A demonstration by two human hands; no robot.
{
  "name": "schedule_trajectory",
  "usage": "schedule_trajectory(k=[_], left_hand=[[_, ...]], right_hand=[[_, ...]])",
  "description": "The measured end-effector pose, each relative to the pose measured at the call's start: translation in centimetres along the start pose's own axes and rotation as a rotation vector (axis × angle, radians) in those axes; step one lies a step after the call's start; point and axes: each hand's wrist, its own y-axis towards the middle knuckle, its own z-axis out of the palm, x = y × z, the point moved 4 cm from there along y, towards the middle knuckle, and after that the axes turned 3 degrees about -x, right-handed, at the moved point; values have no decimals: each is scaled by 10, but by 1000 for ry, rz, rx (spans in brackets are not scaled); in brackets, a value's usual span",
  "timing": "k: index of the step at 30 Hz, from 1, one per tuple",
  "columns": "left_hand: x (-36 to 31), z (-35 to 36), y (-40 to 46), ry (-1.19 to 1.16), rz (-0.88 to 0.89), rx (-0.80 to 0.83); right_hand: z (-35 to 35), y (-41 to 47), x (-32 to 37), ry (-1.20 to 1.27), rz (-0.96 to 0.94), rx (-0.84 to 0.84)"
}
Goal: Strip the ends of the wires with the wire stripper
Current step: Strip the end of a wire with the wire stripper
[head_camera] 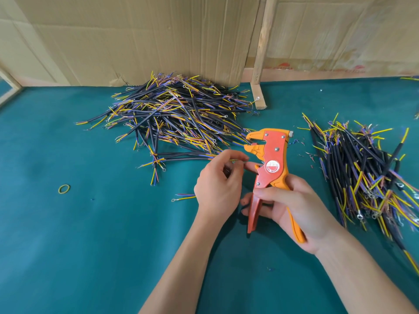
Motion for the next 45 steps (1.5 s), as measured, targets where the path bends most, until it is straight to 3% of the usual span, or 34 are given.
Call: schedule_trajectory(k=[6,10,17,24,30,45], left_hand=[[1,-9,2,-190,128,97],[2,-12,0,-260,171,65],[8,-11,-4,-276,145,-75],[10,-8,-4,-257,135,-88],[9,-8,-4,-265,160,-89],[8,-8,-4,-240,198,-42]], right_hand=[[1,0,1,38,-23,19],[3,0,2,59,-27,51],[4,1,5,98,-4,71],[-23,-8,10,22,174,41],[-23,-12,6,-55,290,158],[-13,-13,7,-90,278,89]])
